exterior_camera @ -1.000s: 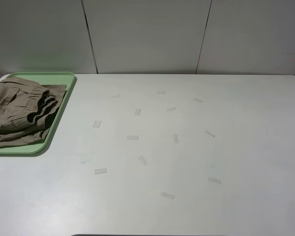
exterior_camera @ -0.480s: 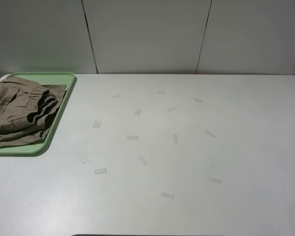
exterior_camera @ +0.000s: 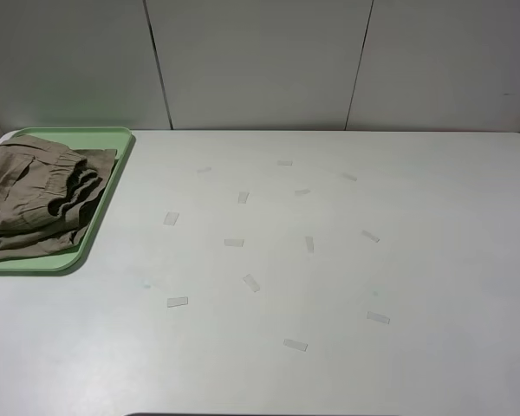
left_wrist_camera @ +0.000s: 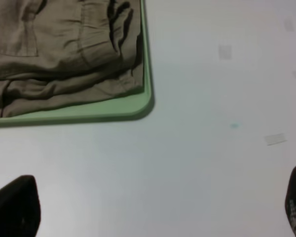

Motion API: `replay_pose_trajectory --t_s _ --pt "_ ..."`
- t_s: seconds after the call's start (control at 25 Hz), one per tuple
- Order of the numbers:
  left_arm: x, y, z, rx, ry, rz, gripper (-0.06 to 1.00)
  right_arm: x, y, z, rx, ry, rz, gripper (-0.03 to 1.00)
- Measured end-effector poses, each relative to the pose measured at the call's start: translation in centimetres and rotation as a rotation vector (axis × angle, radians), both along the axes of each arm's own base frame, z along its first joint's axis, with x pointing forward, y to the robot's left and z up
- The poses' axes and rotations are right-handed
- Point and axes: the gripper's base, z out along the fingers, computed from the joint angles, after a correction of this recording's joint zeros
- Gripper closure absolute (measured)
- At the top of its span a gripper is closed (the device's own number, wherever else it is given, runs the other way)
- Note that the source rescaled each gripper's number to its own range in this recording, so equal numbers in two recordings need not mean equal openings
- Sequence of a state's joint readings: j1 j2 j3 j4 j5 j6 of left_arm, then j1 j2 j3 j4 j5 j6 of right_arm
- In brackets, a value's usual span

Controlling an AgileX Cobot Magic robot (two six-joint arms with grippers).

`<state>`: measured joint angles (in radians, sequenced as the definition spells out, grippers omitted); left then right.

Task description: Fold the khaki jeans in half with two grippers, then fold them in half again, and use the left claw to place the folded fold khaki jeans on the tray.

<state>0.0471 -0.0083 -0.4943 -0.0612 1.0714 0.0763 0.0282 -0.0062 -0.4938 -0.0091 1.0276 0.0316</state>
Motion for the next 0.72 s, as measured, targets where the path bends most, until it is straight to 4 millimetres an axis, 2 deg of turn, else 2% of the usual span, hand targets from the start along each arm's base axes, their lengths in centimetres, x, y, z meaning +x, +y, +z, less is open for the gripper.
replay_pose_trajectory --t_s 0.72 --pt "0.03 -0.02 0.04 0.006 -0.006 -0.007 -0.06 0.0 0.0 0.0 0.0 0.0 0.0 -0.03"
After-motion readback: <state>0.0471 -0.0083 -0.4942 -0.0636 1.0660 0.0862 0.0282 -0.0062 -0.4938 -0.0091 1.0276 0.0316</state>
